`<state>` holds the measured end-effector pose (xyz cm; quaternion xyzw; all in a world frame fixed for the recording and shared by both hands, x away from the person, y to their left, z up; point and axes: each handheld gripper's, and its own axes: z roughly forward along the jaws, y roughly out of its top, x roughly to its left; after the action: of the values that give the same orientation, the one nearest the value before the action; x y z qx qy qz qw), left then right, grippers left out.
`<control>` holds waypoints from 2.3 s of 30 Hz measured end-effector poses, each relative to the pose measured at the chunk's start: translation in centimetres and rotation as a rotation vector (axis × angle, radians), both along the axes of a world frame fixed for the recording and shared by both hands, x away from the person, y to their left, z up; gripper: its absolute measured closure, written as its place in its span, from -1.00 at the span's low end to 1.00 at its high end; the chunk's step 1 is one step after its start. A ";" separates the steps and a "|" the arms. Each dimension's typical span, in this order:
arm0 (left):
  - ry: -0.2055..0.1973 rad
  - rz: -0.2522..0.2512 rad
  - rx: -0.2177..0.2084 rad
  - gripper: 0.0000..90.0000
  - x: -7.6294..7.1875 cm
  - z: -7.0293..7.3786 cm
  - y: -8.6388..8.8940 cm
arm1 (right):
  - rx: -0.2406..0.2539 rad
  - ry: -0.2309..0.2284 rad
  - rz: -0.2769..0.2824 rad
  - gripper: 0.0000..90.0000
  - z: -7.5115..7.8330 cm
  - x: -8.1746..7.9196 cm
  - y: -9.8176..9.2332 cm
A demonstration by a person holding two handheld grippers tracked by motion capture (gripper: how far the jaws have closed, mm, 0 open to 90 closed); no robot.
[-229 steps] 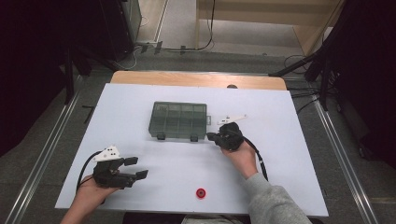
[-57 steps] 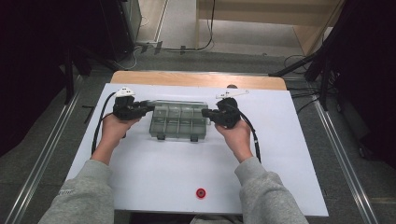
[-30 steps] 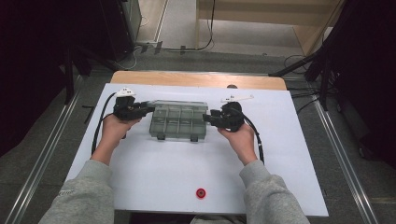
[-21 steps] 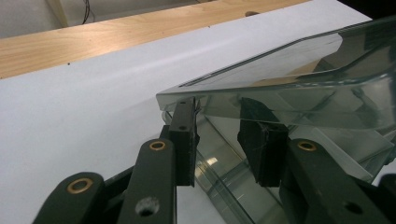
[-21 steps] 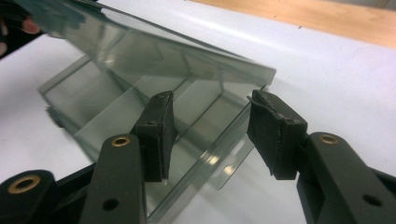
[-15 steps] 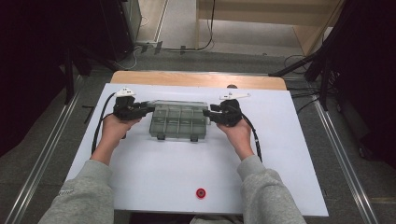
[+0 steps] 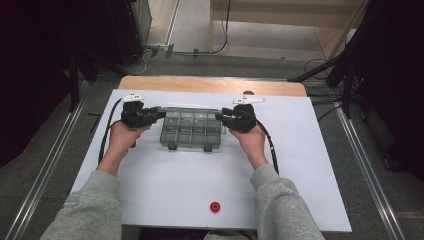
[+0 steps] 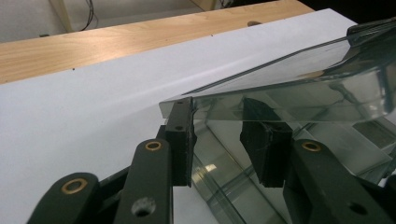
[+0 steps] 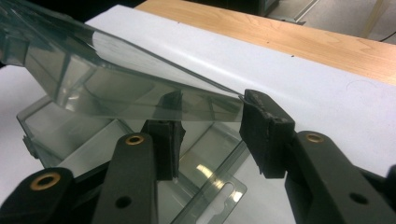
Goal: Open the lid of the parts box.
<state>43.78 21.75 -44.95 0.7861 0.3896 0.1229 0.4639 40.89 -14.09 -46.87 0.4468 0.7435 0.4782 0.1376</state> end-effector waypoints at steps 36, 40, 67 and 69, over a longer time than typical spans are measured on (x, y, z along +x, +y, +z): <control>-0.017 0.011 -0.045 0.38 2.2 -0.1 -0.5 | 0.021 -0.025 -0.042 0.38 0.1 1.6 0.1; -0.024 0.019 -0.051 0.38 2.3 -0.1 -0.6 | 0.033 -0.024 -0.049 0.39 -0.1 1.8 0.1; -0.010 0.050 -0.059 0.37 3.8 -1.4 -1.0 | 0.060 -0.024 -0.103 0.44 -2.1 3.1 0.3; -0.008 0.053 -0.061 0.37 3.8 -1.5 -1.0 | 0.060 -0.025 -0.104 0.44 -2.1 3.1 0.3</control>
<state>47.61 20.74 -46.43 0.7604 0.4122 0.1264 0.4856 43.98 -13.84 -48.96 0.4827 0.7028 0.4981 0.1578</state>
